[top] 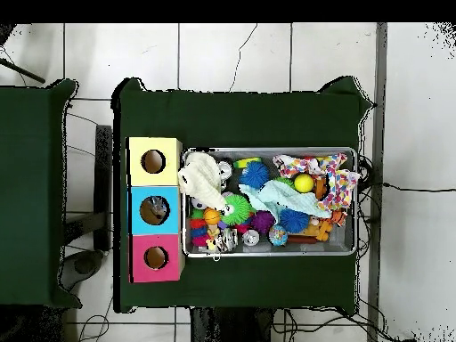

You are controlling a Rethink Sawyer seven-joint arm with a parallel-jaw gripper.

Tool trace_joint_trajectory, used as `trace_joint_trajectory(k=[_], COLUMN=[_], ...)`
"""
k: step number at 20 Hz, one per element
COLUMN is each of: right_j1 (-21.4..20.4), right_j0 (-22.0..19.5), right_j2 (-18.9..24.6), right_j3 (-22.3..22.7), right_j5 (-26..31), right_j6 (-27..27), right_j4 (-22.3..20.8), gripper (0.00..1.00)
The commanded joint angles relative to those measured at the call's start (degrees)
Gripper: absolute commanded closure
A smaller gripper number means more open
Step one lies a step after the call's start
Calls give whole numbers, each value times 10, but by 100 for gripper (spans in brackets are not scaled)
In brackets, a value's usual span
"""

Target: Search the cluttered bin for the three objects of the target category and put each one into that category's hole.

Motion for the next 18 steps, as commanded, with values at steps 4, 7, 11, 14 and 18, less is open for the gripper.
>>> trace_joint_trajectory(k=[4,7,11,14,18], right_j1=[-21,-28,-37,-41,-41], right_j0=[-17,-23,-33,-39,-43], right_j2=[150,212,289,342,376], right_j3=[-59,-79,-99,-111,-115], right_j5=[147,174,201,216,216], right_j6=[-213,-244,-295,-313,-336], right_j4=[-179,-259,-357,-417,-457], gripper=[100,100,100,100,100])
